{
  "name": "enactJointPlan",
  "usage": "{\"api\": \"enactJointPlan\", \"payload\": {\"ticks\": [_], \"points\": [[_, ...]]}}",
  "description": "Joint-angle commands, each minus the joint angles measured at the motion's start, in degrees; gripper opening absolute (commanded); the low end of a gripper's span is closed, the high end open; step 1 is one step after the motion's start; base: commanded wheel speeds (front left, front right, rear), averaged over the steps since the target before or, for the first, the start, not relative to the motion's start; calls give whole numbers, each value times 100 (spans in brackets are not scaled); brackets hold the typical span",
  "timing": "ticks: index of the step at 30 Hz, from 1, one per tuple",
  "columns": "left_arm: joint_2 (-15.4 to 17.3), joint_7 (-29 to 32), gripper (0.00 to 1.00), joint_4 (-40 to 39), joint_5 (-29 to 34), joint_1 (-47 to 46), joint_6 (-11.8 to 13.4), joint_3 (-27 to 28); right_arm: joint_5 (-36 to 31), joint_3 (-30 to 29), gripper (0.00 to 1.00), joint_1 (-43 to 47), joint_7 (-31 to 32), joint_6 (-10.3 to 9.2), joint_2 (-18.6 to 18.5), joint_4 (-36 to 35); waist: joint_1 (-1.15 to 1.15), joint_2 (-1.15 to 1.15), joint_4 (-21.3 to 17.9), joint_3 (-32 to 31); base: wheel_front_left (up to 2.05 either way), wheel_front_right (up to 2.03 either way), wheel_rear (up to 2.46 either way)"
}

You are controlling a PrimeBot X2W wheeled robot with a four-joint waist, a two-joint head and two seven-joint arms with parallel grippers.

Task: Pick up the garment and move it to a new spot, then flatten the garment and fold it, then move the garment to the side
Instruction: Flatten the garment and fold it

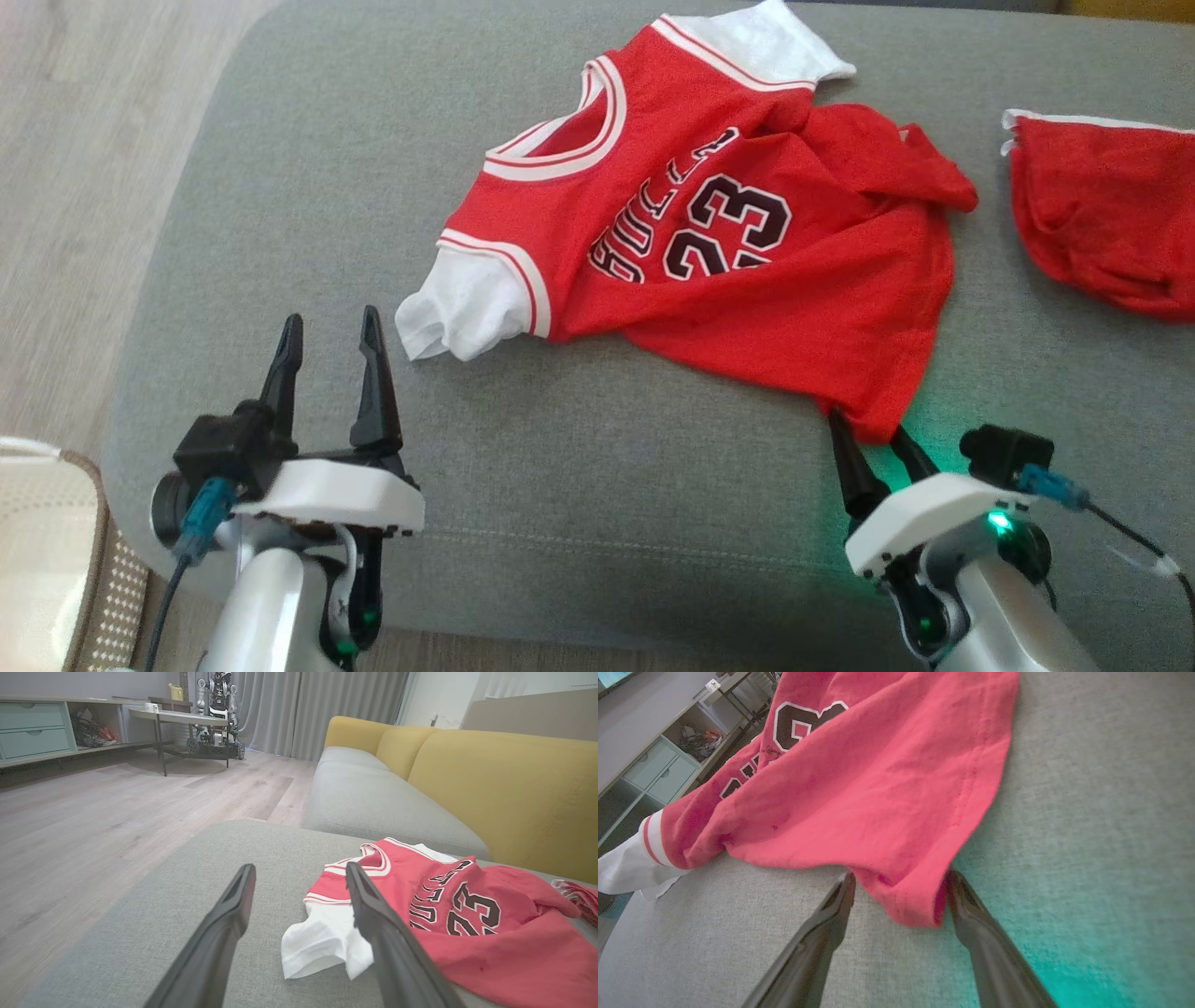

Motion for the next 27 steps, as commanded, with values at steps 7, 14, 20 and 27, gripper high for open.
{"api": "enactJointPlan", "payload": {"ticks": [7, 14, 20, 27], "points": [[41, -70, 100, -171, -33, -280, 54, 168, -34, 102, 0, -516, -81, -1, -106, 245, 0, 0, 94, 91, 0, 0, 0], [41, -70, 100, -124, 4, -210, 59, 232, -322, -167, 0, -631, -237, -1, -488, 247, 0, 0, -5, -64, 0, 0, 0], [41, -70, 100, -150, -51, -203, 74, 158, -699, -565, 0, -727, -225, -1, -887, 158, 0, 0, -70, -92, 0, 0, 0], [41, -70, 100, -127, -96, -177, 91, 76, -754, -762, 80, -641, 194, -1, -876, 67, 0, 0, -66, -74, 0, 0, 0]]}}
